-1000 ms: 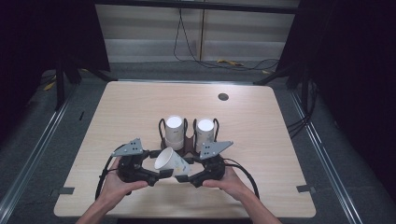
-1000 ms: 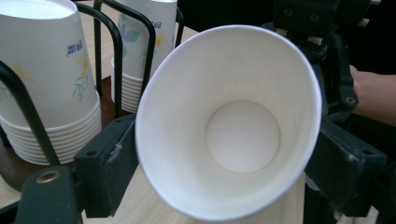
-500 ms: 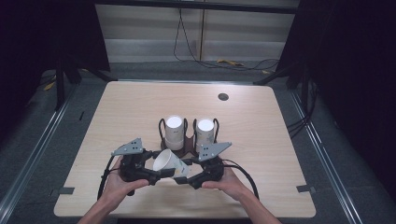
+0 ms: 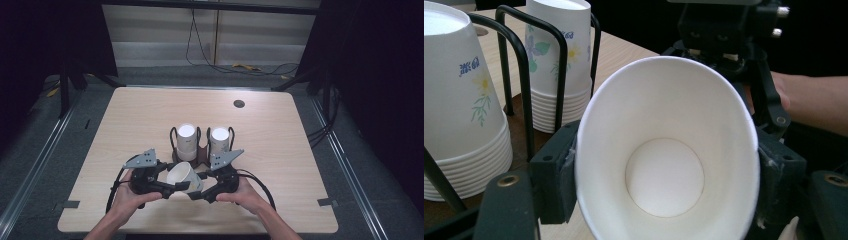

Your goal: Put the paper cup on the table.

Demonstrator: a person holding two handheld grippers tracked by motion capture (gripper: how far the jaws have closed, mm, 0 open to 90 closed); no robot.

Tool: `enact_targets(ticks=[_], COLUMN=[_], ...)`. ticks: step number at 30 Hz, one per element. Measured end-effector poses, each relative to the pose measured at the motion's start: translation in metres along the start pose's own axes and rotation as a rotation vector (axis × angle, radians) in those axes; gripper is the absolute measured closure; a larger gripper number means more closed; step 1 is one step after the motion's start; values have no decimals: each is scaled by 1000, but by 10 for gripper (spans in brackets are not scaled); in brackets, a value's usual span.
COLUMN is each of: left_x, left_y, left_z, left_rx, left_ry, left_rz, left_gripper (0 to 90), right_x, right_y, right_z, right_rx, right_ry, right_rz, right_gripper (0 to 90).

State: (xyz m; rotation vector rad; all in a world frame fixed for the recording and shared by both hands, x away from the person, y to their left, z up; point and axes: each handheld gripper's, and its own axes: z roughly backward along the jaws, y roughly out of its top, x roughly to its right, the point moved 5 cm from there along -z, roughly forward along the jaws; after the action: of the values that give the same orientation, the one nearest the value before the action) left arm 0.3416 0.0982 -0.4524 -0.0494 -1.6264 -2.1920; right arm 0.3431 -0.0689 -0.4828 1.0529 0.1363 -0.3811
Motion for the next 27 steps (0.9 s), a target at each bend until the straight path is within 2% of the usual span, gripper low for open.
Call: enact_targets(ticks=[5, 7, 11, 12, 17, 21, 24, 27], left_x=[-2, -6, -11, -12, -15, -21, -27, -33], left_y=[-1, -2, -2, -3, -3, -3, -6, -7], left_z=[1, 5, 9, 12, 18, 26, 29, 30], left_rx=[-1, -8, -7, -6, 5, 3, -25, -33], left_ry=[10, 33, 47, 54, 67, 116, 195, 206], left_rz=[8, 8, 16, 19, 23, 28, 23, 27], left_gripper=[271, 263, 262, 262, 262, 261, 256, 255], right_x=[4, 8, 11, 14, 17, 18, 17, 14], right_y=[-1, -2, -3, -2, -1, -1, -3, -5], right_z=[0, 1, 3, 7, 14, 17, 18, 18], right_rx=[-10, -26, -25, -9, 11, 19, 4, -7], right_ry=[-16, -48, -81, -101, -134, -151, -159, -169], right_rz=[-28, -37, -53, -69, -77, -84, -78, -63], right_gripper=[183, 156, 147, 148, 150, 154, 187, 192])
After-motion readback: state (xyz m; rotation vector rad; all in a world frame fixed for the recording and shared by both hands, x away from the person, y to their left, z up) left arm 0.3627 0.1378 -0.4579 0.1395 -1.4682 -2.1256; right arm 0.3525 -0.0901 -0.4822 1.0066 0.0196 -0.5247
